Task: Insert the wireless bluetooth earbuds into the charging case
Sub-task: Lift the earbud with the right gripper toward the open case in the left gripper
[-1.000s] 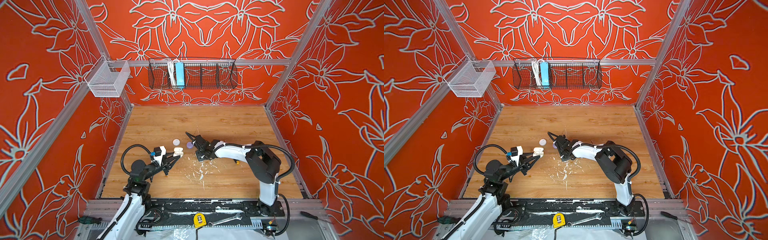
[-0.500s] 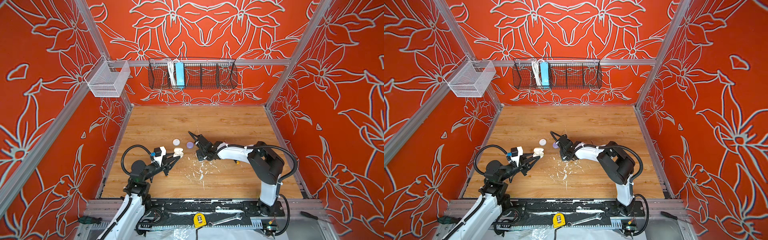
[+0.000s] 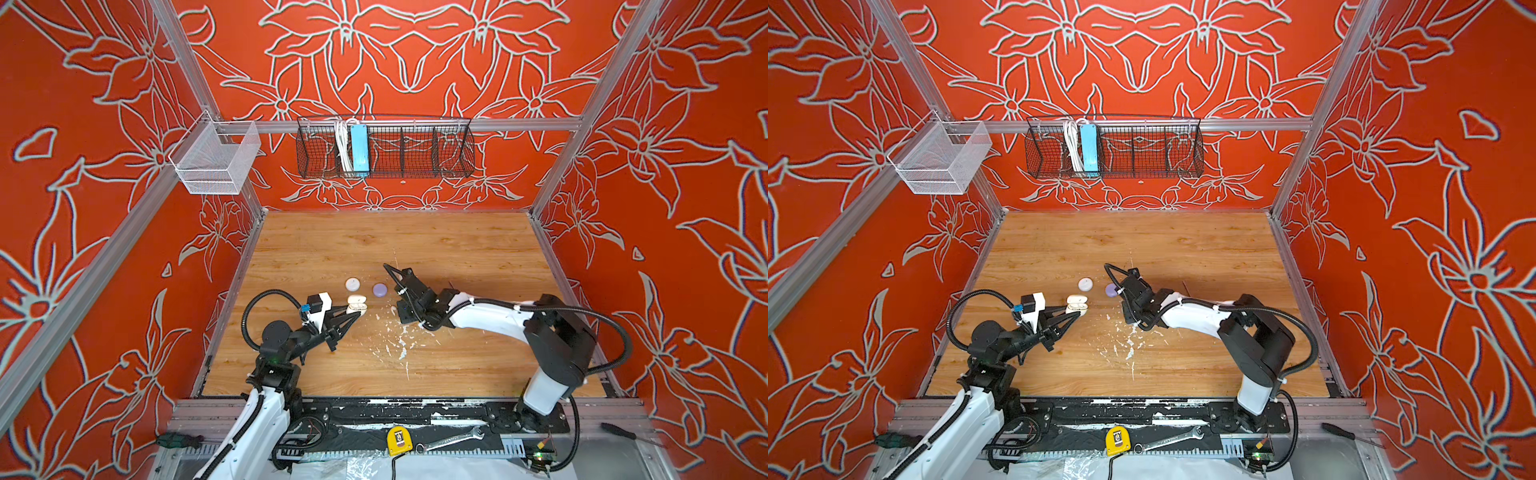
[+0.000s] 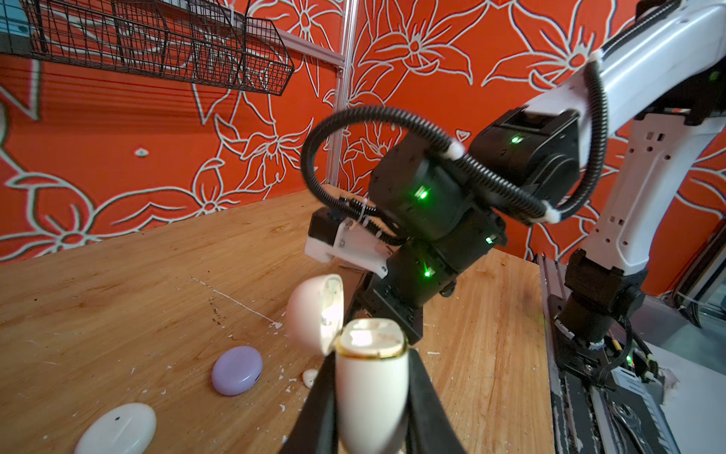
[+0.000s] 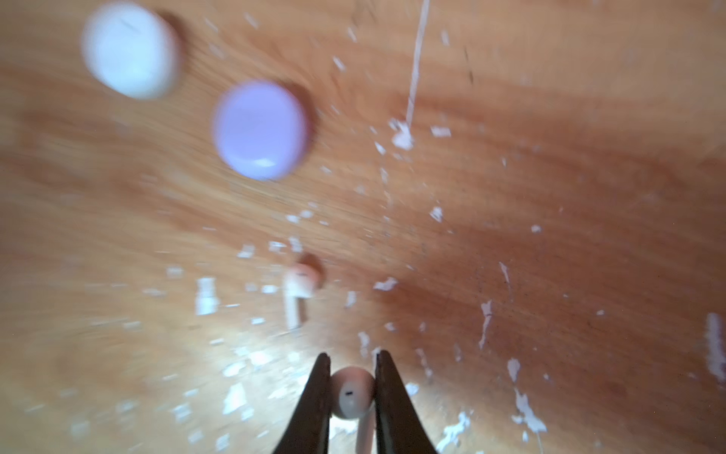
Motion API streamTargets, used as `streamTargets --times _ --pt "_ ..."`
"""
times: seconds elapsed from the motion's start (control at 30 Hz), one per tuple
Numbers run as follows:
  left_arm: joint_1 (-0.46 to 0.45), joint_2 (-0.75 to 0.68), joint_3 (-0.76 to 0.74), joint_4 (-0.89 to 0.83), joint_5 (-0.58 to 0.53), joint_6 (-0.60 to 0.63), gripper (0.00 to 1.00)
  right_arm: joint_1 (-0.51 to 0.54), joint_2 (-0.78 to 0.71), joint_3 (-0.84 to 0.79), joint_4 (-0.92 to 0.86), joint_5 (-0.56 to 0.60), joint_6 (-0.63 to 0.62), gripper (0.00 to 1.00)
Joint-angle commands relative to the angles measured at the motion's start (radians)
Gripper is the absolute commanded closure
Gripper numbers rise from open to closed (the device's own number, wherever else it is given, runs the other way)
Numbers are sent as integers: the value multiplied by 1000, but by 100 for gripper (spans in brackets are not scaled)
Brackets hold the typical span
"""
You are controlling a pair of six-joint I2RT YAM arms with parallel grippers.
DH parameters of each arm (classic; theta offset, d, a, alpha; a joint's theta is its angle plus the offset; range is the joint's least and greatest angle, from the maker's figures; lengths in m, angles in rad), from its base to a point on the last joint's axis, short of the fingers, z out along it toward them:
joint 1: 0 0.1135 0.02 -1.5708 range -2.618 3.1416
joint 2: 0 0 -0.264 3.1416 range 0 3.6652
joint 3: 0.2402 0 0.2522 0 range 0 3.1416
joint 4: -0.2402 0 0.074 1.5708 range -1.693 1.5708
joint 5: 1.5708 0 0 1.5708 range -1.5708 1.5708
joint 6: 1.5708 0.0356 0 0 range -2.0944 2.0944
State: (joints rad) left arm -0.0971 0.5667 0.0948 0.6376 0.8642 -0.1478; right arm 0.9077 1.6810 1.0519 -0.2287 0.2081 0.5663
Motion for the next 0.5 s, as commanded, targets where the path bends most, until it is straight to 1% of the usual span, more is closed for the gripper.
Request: streamTargets --times 0.0,0.13,0.27,0.33,0.47 --pt "4 8 50 48 0 -16 100 60 -112 8 72 136 29 88" --pt "2 28 77 73 0 -15 100 131 -232 -13 187 214 -3 89" --pt "0 23 83 138 -19 -28 100 202 -321 -42 356 211 -51 89" --pt "0 10 90 147 -44 -35 100 230 -337 -24 394 208 -74 89" --pt "-3 -19 109 146 -53 -24 100 283 -352 6 500 195 -121 90"
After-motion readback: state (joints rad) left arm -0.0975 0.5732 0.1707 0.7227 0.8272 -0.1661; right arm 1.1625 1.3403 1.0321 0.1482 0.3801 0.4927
